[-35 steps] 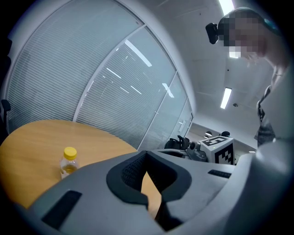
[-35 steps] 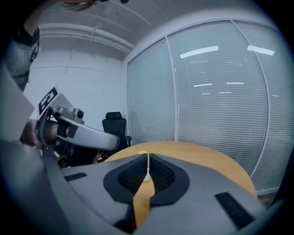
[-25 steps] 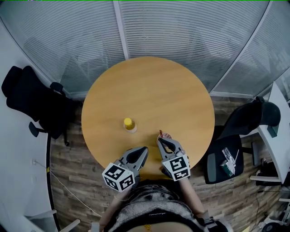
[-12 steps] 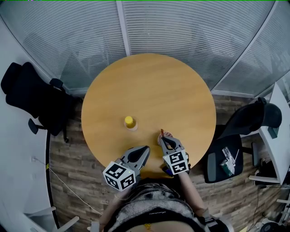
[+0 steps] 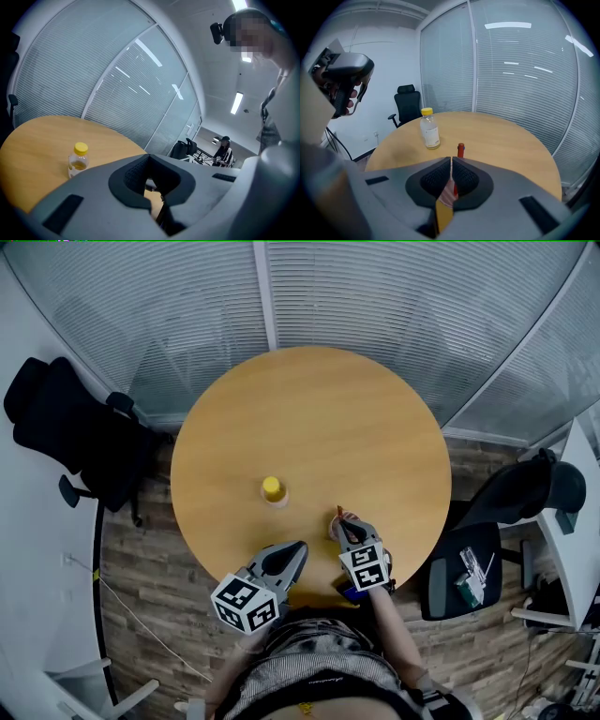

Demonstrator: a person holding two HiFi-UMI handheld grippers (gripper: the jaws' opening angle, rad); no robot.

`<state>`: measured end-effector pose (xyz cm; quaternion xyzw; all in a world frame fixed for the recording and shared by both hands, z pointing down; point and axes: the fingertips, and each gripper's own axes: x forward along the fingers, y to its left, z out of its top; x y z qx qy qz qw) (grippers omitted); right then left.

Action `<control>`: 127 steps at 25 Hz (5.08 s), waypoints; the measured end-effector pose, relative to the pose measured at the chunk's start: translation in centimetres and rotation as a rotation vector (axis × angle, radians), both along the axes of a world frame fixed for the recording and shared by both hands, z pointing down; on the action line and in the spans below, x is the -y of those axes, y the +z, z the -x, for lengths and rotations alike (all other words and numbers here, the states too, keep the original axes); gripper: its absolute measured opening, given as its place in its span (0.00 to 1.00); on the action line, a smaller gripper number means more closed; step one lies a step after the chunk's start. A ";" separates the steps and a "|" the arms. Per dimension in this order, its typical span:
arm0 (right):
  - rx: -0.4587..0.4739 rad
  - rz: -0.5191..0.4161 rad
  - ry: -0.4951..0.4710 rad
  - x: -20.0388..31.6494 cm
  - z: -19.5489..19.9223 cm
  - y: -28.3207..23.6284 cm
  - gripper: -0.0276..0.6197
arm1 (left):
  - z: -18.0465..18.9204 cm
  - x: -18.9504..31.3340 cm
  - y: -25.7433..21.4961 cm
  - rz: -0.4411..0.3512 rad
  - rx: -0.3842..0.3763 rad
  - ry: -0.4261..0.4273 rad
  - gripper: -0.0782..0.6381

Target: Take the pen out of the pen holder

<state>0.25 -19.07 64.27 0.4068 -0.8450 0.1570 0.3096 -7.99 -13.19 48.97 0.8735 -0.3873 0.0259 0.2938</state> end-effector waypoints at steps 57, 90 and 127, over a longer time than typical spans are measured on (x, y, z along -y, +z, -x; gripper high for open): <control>0.120 -0.155 -0.031 1.3 -1.3 -5.2 0.14 | -0.9 -1.8 1.1 0.039 -0.014 0.021 0.11; 0.241 -0.290 -0.094 -3.2 -1.6 -18.4 0.14 | -1.4 -3.4 -0.9 -0.030 -0.025 -0.029 0.11; 0.269 -0.250 -0.120 -3.6 -2.2 -17.9 0.13 | -3.7 -5.2 -1.1 -0.030 -0.009 -0.019 0.11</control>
